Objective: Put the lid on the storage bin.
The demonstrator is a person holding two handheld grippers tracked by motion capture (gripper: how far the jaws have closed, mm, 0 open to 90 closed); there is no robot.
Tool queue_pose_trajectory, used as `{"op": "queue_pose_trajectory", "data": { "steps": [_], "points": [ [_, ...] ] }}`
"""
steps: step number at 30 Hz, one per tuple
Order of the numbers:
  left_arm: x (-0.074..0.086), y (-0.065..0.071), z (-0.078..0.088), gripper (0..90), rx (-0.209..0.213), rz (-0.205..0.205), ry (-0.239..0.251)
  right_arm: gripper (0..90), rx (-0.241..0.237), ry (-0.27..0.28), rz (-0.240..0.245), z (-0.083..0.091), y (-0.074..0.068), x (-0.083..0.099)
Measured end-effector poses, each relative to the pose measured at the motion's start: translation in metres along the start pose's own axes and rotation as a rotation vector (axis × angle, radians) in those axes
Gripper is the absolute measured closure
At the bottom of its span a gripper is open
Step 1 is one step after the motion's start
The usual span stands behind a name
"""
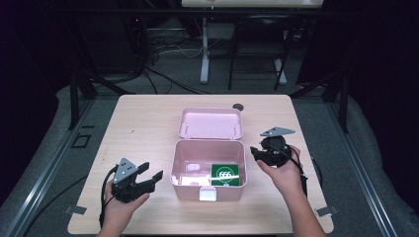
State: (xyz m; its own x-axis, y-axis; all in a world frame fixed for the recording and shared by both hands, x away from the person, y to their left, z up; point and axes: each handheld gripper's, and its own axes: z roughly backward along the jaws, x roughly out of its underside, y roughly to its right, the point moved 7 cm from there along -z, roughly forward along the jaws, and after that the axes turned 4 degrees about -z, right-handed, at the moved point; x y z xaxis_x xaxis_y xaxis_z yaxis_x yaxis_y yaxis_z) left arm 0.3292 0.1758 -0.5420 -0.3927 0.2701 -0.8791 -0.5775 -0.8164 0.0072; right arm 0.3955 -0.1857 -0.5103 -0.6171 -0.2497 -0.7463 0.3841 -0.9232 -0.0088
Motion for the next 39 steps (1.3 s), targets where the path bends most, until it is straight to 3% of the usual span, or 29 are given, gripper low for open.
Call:
{"op": "queue_pose_trajectory", "data": {
  "steps": [4,5,7,8,15,18,22,23,26,29,33,39],
  "points": [
    [0.001,-0.001,-0.001,41.8,0.009,0.010,-0.007,57.3,0.000,-0.003,-0.004,-0.002,-0.001,0.002],
    [0.001,-0.001,-0.001,42.6,0.014,0.012,-0.007,57.4,0.003,-0.031,0.003,-0.001,-0.001,0.004],
    [0.001,-0.001,-0.002,43.1,0.008,0.015,-0.005,57.6,0.006,-0.014,0.004,-0.003,-0.001,0.003],
    [0.001,-0.001,-0.002,44.7,0.002,0.013,-0.003,57.7,0.003,-0.032,0.004,-0.001,-0.001,0.004],
    [-0.001,-0.002,0.001,52.9,0.001,0.017,0.004,57.4,-0.002,-0.005,-0.020,0.000,0.002,0.003],
    [-0.001,-0.003,0.002,53.6,-0.002,0.015,-0.013,57.1,-0.044,0.005,-0.046,0.002,0.001,0.000],
    [-0.005,-0.002,0.004,53.7,-0.005,0.010,-0.005,56.9,-0.056,0.015,-0.054,0.000,-0.001,-0.002],
    [-0.006,-0.002,0.005,53.7,-0.004,0.010,-0.001,56.9,-0.052,-0.008,-0.054,0.000,-0.001,-0.002],
    [-0.007,-0.003,0.006,53.9,-0.005,0.014,-0.002,56.9,-0.067,-0.004,-0.049,-0.005,-0.002,-0.003],
    [-0.008,-0.005,0.006,54.0,0.004,0.024,0.001,56.9,-0.106,-0.025,-0.079,-0.007,-0.003,-0.006],
    [-0.009,-0.005,0.006,54.4,0.002,0.020,0.004,56.9,-0.109,-0.041,-0.063,-0.006,-0.004,-0.013],
    [-0.010,-0.002,0.006,54.7,0.006,0.016,-0.003,56.8,-0.123,-0.076,-0.088,-0.005,-0.005,-0.027]
  ]
}}
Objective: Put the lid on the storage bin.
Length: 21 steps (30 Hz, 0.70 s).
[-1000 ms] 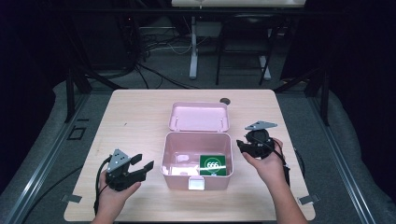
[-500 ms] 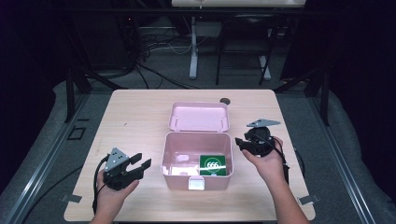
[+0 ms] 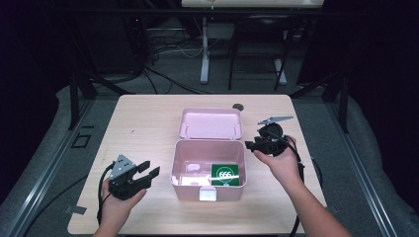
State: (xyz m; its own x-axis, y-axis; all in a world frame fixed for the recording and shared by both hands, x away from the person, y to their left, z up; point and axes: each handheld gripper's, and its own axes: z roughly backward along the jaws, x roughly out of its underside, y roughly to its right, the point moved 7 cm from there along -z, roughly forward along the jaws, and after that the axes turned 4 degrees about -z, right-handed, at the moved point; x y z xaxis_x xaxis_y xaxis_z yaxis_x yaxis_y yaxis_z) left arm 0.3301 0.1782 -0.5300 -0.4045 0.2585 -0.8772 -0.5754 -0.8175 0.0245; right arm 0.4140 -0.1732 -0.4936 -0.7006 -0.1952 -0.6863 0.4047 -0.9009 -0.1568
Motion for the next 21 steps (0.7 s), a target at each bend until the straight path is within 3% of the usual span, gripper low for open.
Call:
{"op": "queue_pose_trajectory", "data": {
  "steps": [15,21],
  "points": [
    [-0.001,0.006,0.003,55.1,0.020,-0.001,0.012,59.3,0.035,-0.046,-0.025,-0.005,0.004,-0.025],
    [-0.006,0.015,0.006,54.3,0.062,0.005,0.021,59.5,0.045,-0.036,-0.040,-0.005,0.003,-0.036]
  ]
}}
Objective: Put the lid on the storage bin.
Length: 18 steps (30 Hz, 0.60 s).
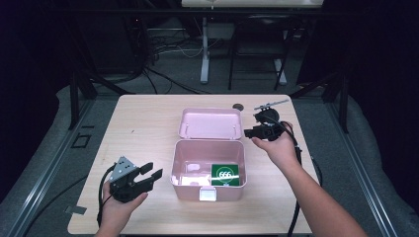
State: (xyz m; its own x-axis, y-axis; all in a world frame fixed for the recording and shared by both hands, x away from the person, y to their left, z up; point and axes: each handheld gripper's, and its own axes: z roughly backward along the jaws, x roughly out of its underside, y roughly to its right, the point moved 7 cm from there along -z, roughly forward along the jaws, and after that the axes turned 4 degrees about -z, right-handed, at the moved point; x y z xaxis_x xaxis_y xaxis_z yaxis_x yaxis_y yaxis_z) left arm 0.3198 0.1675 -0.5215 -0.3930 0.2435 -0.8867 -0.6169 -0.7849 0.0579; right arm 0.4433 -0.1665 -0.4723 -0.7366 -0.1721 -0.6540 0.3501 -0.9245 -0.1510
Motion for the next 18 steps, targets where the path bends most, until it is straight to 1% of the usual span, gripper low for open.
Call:
{"op": "queue_pose_trajectory", "data": {
  "steps": [2,6,8,10,12,13,15,16,17,18],
  "points": [
    [-0.002,0.003,0.000,53.6,0.003,0.004,0.011,59.3,0.004,0.008,0.008,0.000,-0.001,-0.005],
    [-0.005,0.008,0.001,51.2,0.009,0.006,0.001,58.0,0.006,0.003,-0.006,-0.002,-0.003,-0.014],
    [-0.006,0.011,0.000,50.6,0.017,0.009,-0.004,56.6,0.018,-0.004,-0.011,-0.005,-0.004,-0.019],
    [-0.006,0.012,0.000,50.3,0.017,0.007,-0.007,56.6,0.019,-0.006,-0.009,-0.006,-0.004,-0.020],
    [-0.007,0.013,0.000,50.2,0.021,0.001,-0.008,56.7,0.032,-0.012,-0.007,-0.010,-0.006,-0.024],
    [-0.007,0.015,0.000,50.2,0.025,0.002,-0.002,56.7,0.032,-0.012,-0.007,-0.010,-0.006,-0.024],
    [-0.008,0.017,0.000,51.5,0.033,-0.014,0.000,57.9,0.047,-0.022,0.006,-0.014,-0.006,-0.026],
    [-0.008,0.019,-0.001,52.8,0.044,-0.018,0.000,59.0,0.052,-0.029,0.008,-0.016,-0.006,-0.027],
    [-0.009,0.020,-0.001,55.2,0.053,-0.027,-0.003,59.7,0.060,-0.042,0.004,-0.020,-0.005,-0.028],
    [-0.009,0.021,-0.001,57.3,0.053,-0.036,-0.003,61.1,0.060,-0.052,-0.006,-0.021,-0.005,-0.029]
  ]
}}
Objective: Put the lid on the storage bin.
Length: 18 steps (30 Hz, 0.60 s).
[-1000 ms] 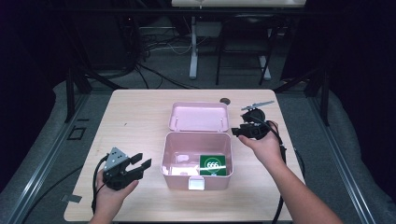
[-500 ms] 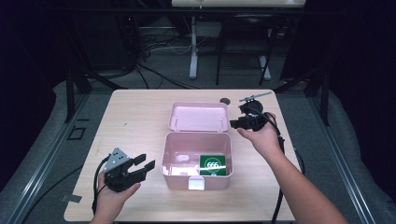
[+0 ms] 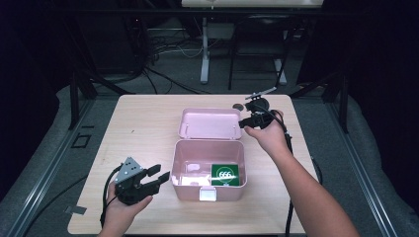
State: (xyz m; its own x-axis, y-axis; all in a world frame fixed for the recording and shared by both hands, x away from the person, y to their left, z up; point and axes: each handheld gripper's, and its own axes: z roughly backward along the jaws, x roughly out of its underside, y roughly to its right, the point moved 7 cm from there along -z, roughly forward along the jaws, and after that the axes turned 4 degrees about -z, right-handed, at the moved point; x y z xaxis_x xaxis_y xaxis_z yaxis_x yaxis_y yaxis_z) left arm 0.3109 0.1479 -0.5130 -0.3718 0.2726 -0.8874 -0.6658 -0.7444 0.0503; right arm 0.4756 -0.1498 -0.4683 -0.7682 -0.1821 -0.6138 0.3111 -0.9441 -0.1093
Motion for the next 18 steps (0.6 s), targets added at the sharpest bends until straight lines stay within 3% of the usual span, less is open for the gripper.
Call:
{"op": "queue_pose_trajectory", "data": {
  "steps": [5,8,16,18],
  "points": [
    [-0.001,0.003,-0.003,61.5,0.004,-0.026,-0.018,65.0,0.008,-0.025,-0.027,-0.007,0.001,-0.004],
    [-0.003,0.004,-0.007,62.6,0.010,-0.022,-0.021,67.6,0.018,-0.037,-0.056,-0.016,0.003,-0.009],
    [-0.002,0.009,-0.015,67.3,0.026,-0.035,-0.043,70.8,0.034,-0.067,-0.076,-0.031,0.005,-0.016],
    [-0.001,0.009,-0.016,68.6,0.019,-0.037,-0.051,72.4,0.035,-0.072,-0.103,-0.035,0.007,-0.020]
  ]
}}
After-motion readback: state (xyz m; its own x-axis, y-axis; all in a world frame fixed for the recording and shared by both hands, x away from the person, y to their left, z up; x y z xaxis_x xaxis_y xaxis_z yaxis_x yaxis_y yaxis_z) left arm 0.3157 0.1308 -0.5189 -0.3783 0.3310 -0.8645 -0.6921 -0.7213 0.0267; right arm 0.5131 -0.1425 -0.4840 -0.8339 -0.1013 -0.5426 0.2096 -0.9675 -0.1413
